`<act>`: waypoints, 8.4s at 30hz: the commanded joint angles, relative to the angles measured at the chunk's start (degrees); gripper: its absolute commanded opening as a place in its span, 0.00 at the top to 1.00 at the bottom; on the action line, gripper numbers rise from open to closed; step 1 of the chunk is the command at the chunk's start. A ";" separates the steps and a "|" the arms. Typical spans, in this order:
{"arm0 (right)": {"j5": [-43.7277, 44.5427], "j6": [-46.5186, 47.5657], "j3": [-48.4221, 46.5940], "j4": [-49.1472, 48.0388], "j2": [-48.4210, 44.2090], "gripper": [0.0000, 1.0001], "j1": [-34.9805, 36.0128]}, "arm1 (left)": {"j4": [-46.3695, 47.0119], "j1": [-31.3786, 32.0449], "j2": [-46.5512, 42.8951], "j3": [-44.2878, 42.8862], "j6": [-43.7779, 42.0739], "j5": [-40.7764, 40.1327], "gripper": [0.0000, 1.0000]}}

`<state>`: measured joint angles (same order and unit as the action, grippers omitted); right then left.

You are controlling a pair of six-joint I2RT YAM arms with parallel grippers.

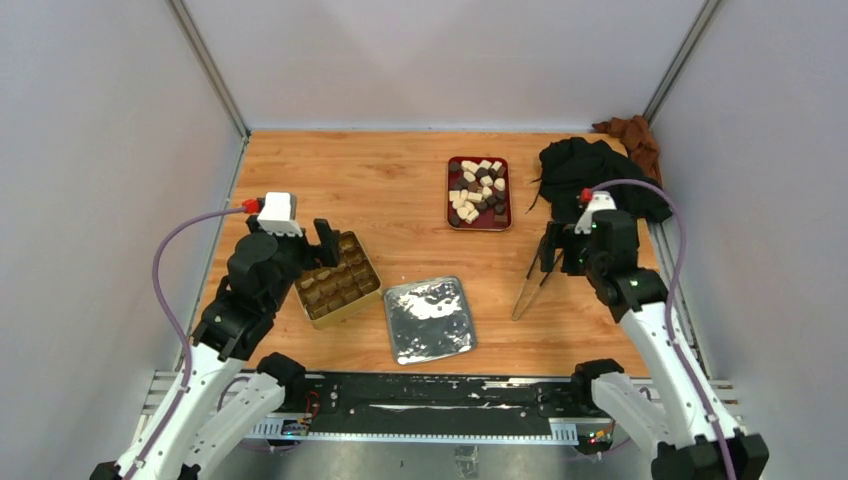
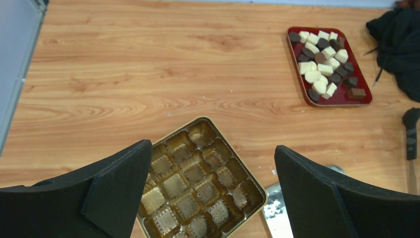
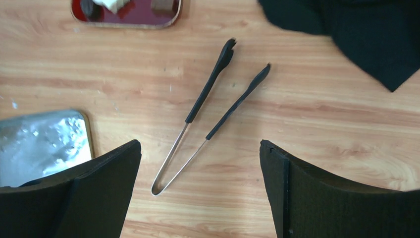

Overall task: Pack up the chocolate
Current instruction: Move the packing box to the center of the board, then pick up the clamp from the center of the board.

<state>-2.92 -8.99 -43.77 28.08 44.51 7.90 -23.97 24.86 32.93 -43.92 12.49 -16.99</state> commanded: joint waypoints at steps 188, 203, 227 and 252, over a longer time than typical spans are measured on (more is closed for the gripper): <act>19.35 -21.02 3.82 -6.75 31.35 1.00 9.72 | -1.42 -5.44 16.49 -4.24 2.22 26.09 0.00; 20.58 -13.08 -3.96 1.20 22.37 1.00 19.39 | 9.50 -5.44 19.12 -0.50 20.07 39.05 0.00; 20.95 -13.01 -16.72 -1.31 24.66 1.00 39.36 | 29.19 6.44 25.68 3.32 38.53 33.05 0.02; 25.84 -17.91 -15.87 -8.47 23.41 1.00 46.82 | 43.16 14.03 32.29 7.40 48.00 26.53 0.25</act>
<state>21.30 -25.69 -58.70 21.61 68.84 53.28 14.85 38.30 64.14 -36.82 58.92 11.18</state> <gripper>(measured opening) 0.056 0.762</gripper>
